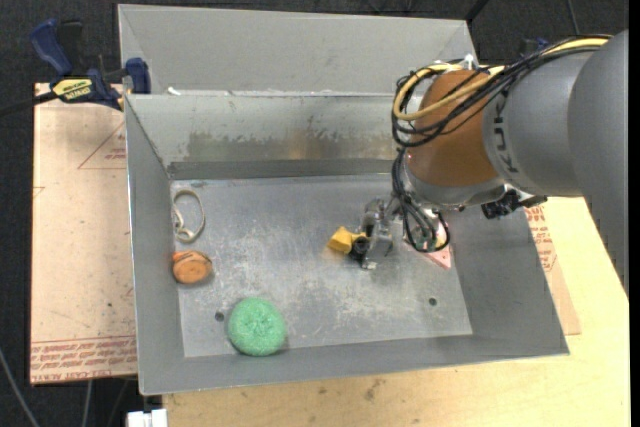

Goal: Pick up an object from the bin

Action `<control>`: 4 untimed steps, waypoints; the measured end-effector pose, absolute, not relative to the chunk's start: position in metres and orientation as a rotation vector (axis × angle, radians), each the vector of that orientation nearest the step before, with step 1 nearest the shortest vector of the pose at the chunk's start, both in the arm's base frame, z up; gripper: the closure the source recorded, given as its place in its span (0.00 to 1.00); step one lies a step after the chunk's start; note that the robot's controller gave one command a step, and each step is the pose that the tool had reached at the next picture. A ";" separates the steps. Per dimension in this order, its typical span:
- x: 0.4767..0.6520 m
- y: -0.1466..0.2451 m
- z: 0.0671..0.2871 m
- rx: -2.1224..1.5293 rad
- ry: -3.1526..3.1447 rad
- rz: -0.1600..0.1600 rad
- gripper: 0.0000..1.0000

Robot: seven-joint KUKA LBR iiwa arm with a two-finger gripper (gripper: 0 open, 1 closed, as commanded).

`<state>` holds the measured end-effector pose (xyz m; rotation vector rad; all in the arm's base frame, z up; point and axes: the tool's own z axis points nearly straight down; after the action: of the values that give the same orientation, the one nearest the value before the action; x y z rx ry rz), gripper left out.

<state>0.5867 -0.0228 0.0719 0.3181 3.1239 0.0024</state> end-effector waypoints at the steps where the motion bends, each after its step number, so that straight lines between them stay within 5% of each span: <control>1: 0.586 -0.023 0.079 0.318 3.127 0.002 1.00; 4: 0.587 -0.022 0.123 0.315 3.123 0.003 1.00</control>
Offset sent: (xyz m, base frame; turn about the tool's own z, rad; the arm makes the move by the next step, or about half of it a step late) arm 0.0000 0.0000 0.0686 0.0000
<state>0.5870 -0.0225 0.1229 0.3147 3.1225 0.0029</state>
